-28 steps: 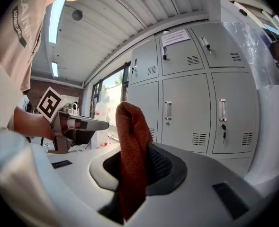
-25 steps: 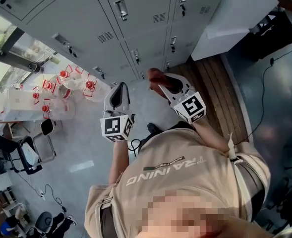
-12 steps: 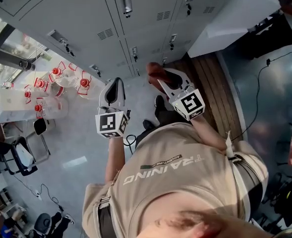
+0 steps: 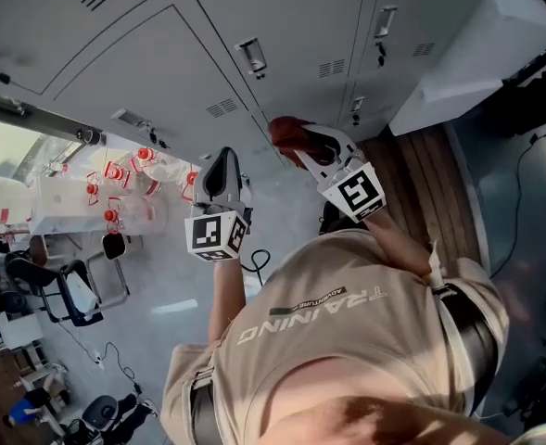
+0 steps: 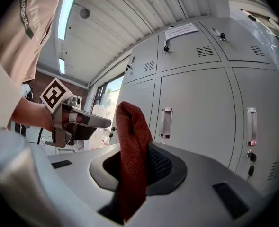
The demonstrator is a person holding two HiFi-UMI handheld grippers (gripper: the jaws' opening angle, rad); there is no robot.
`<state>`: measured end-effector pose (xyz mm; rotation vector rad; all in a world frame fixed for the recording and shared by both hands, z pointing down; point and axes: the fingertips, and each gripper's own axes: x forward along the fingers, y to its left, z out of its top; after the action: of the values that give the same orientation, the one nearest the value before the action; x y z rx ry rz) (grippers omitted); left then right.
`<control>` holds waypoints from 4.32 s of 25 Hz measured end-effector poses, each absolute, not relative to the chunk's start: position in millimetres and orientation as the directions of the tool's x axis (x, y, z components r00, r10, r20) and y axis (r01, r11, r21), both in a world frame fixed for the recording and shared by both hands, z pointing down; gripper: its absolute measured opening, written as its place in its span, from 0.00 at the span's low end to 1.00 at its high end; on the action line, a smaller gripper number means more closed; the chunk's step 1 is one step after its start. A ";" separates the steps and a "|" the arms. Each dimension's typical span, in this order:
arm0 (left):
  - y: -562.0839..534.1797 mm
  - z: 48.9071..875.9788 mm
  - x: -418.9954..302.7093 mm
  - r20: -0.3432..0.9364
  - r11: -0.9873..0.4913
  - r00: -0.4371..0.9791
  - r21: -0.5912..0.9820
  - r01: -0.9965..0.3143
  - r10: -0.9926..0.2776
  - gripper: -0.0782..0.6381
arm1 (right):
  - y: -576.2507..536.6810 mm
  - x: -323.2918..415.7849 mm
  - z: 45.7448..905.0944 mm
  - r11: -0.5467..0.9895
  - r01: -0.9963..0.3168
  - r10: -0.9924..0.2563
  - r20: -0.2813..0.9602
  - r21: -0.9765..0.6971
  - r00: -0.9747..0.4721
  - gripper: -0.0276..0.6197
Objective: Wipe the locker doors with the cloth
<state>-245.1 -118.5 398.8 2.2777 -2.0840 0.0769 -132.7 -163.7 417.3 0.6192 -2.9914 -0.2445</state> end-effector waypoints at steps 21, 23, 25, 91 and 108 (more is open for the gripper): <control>-219.5 400.2 -265.5 0.095 -0.155 0.155 0.015 -0.988 -0.983 0.12 | -249.5 -185.2 288.6 0.702 -0.339 -0.395 -0.055 0.627 -0.917 0.14; -220.5 402.4 -267.0 0.084 -0.168 0.170 0.033 -0.985 -0.982 0.12 | -252.2 -188.0 250.2 0.578 -0.379 -0.437 -0.118 0.723 -0.892 0.14; -222.5 404.6 -268.0 0.071 -0.182 0.186 0.057 -0.982 -0.980 0.12 | -254.2 -191.4 214.2 0.427 -0.418 -0.483 -0.189 0.802 -0.855 0.14; -195.5 437.6 -253.1 0.144 -0.245 0.257 0.092 -0.965 -0.956 0.12 | -270.0 -187.4 498.2 0.532 -0.027 -0.628 0.373 0.846 -0.682 0.14; -204.6 413.5 -220.5 0.098 -0.326 0.330 0.061 -0.944 -0.939 0.12 | -293.2 -129.5 173.5 -0.075 -0.413 -0.729 -0.333 0.907 -0.598 0.14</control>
<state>-220.5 -204.6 413.5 2.4733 -1.7573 0.0678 -129.5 -293.2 173.5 1.2423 -1.9348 -1.7272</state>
